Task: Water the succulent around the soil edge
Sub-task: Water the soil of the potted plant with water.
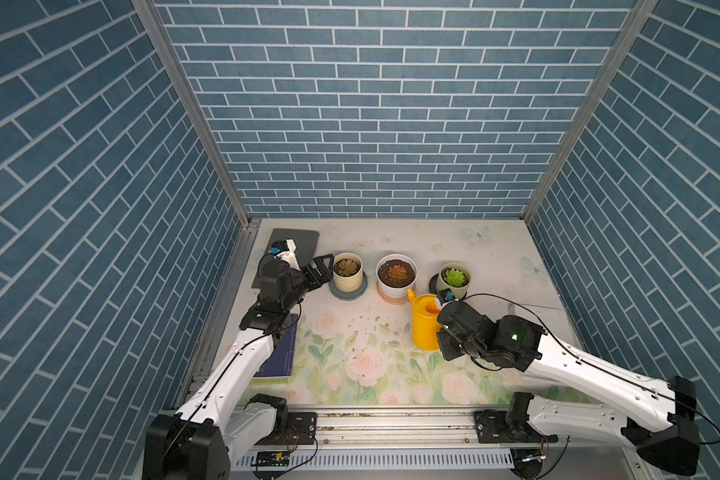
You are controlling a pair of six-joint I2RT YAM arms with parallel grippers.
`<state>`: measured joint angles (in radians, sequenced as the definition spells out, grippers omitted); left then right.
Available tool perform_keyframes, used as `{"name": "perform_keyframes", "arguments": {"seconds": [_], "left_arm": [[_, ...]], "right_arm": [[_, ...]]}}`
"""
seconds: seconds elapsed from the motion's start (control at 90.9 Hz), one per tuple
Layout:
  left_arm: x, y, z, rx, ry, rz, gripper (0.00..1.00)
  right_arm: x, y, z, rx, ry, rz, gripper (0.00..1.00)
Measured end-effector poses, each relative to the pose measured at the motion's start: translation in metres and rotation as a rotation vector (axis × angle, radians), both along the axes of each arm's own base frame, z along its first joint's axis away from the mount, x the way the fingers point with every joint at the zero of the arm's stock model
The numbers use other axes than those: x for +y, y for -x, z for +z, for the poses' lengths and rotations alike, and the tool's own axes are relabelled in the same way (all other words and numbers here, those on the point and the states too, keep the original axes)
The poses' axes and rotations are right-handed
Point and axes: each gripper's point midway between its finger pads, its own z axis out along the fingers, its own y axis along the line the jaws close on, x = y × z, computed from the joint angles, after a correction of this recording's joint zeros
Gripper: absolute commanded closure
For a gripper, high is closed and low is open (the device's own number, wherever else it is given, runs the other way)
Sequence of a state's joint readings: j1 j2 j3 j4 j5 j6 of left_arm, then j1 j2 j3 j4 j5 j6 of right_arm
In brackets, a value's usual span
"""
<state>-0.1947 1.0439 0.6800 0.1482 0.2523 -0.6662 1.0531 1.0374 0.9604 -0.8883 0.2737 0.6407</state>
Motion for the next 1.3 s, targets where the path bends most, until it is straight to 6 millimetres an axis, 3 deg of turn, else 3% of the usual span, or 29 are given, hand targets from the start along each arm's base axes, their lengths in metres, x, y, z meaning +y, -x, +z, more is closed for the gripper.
{"name": "perform_keyframes", "arguments": {"seconds": [0.253, 0.517, 0.792, 1.298], "left_arm": [[0.0, 0.0, 0.0, 0.0, 0.001, -0.001, 0.0], [-0.001, 0.0, 0.0, 0.0, 0.002, -0.003, 0.0], [-0.001, 0.0, 0.0, 0.001, 0.006, -0.006, 0.0], [-0.001, 0.0, 0.0, 0.001, 0.006, -0.006, 0.0]], "right_arm": [[-0.032, -0.011, 0.005, -0.012, -0.025, -0.12, 1.0], [-0.056, -0.012, -0.012, 0.037, -0.018, -0.201, 1.0], [-0.063, -0.013, -0.011, 0.048, -0.059, -0.234, 1.0], [-0.077, -0.004, -0.025, 0.086, -0.048, -0.265, 1.0]]}}
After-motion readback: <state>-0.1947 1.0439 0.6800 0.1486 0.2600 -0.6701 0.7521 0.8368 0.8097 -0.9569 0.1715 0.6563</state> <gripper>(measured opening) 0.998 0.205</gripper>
